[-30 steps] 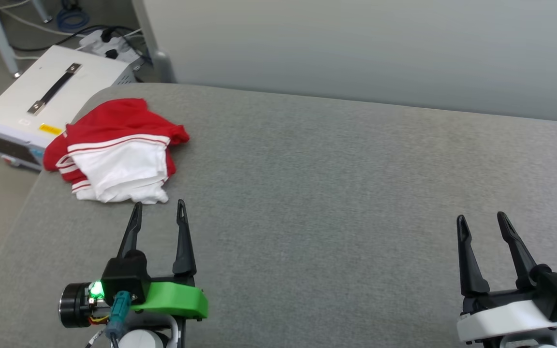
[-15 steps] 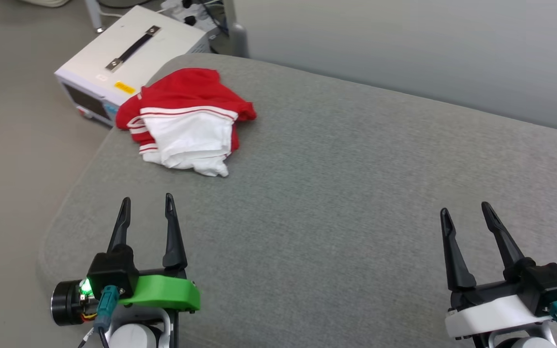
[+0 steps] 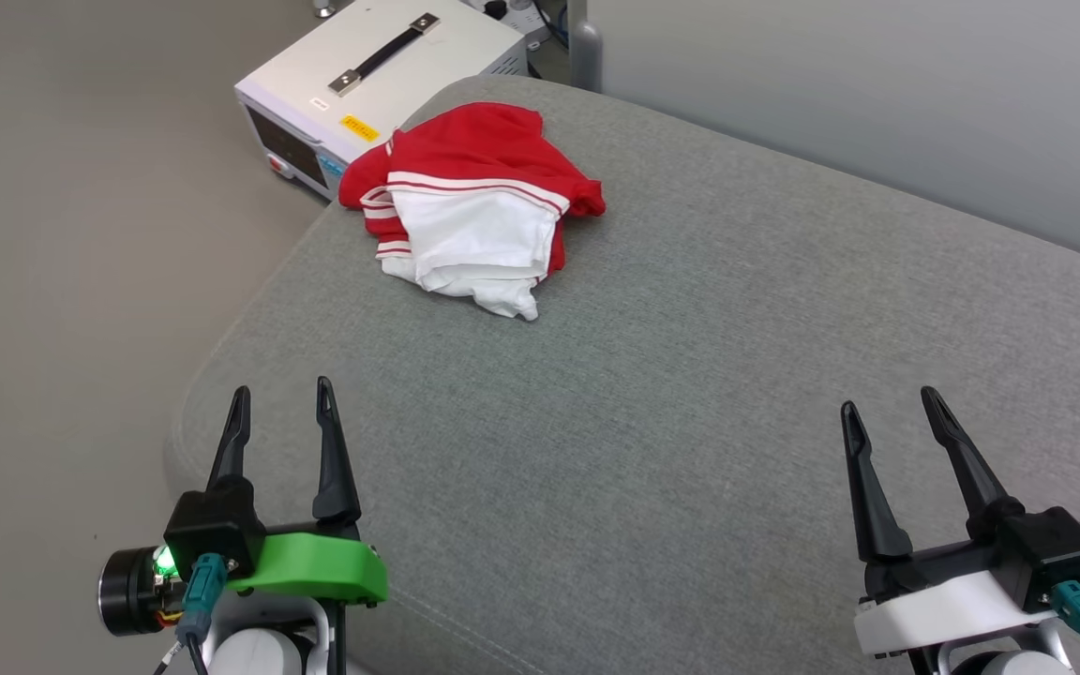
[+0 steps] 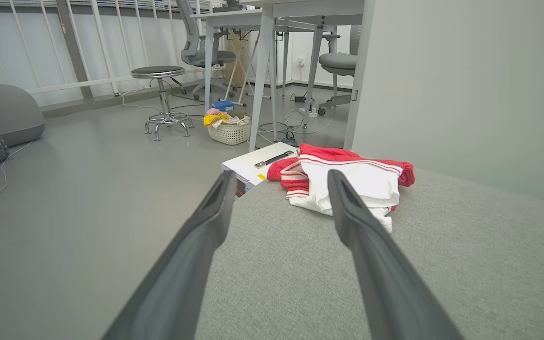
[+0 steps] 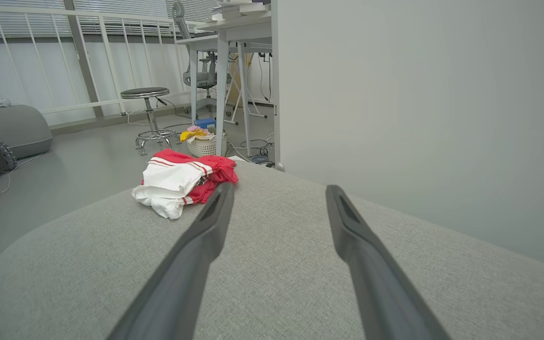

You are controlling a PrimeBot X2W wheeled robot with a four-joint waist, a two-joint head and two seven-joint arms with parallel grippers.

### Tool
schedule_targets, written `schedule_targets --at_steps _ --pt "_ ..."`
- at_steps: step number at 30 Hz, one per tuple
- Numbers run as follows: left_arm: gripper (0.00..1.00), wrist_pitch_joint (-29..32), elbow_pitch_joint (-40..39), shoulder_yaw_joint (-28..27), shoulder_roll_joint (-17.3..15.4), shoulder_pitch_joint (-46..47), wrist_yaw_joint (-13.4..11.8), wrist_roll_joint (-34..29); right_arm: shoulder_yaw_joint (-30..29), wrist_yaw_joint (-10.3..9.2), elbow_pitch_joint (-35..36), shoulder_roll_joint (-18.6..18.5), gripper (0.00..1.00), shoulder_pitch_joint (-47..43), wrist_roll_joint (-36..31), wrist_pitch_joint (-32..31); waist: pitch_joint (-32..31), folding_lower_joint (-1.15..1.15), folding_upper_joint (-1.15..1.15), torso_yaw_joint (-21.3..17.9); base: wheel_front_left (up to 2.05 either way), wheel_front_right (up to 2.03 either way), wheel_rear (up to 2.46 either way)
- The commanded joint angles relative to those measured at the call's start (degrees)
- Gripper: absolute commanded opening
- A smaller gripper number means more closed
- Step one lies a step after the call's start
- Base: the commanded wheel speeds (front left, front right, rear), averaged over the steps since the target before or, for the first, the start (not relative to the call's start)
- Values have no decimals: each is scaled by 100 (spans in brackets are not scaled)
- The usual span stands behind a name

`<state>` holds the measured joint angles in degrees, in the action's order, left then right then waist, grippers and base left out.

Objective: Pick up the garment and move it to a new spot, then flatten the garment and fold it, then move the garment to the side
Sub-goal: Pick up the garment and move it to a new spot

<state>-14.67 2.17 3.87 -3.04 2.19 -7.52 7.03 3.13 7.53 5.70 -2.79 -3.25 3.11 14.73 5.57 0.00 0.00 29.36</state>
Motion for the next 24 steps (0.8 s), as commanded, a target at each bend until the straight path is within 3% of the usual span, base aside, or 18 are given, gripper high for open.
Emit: schedule_targets --at_steps 1,11,17,24 --pt "100 -33 13 3 16 61 -13 46 1 -4 23 -9 100 78 -31 27 19 0 0 82 0 0 0" --pt "100 -33 56 -5 16 119 4 87 57 -4 13 -9 100 134 -66 27 56 0 0 63 0 0 0" --pt "100 -33 102 -275 15 722 421 135 124 -4 77 -9 100 305 -202 27 348 0 0 -224 0 0 0" --pt "100 -33 253 -1052 -123 2168 1067 196 200 -4 295 -39 100 704 -523 27 1060 0 0 -718 0 0 0"
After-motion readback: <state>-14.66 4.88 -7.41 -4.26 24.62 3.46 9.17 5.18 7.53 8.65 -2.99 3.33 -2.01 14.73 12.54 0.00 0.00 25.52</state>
